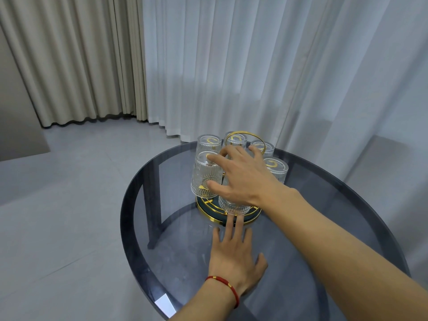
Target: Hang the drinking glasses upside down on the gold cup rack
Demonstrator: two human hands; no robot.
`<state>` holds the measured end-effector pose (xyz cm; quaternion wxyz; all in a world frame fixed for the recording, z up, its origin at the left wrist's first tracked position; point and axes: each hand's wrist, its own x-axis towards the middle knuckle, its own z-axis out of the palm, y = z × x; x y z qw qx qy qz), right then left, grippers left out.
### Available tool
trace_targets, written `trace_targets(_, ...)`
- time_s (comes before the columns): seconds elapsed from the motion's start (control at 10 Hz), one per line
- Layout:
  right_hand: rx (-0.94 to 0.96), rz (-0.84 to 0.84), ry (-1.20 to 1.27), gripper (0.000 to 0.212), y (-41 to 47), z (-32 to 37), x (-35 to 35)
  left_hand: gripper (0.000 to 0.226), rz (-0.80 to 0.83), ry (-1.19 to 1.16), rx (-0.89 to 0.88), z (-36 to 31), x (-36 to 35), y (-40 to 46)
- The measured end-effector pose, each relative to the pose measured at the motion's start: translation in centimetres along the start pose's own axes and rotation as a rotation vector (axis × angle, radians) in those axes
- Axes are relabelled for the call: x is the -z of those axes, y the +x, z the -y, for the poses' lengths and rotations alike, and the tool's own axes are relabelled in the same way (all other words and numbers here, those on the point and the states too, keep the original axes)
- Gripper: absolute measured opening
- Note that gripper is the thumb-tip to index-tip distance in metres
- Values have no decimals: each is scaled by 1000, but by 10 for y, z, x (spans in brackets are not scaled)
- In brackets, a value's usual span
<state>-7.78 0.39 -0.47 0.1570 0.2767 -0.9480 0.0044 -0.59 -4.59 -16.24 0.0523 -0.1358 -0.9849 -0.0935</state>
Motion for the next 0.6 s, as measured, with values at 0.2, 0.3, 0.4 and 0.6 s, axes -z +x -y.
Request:
trace_targets(0.2,-1,-6,-12,66,-1,0,-1,66,-13,-11,-5,-1,1,0)
trace_targets(0.3,-1,-23,3,65,-2,0,-1,64,-15,-19,-4,-2,3,-2)
trace_targets(0.4,21,-81,47,60,-7,1,3,58,-3,-61,-2,-3,10,-5)
trace_targets(0.6,53,-412,355,31,-42,11,15,35,49,-172,-37,-3,35,-19)
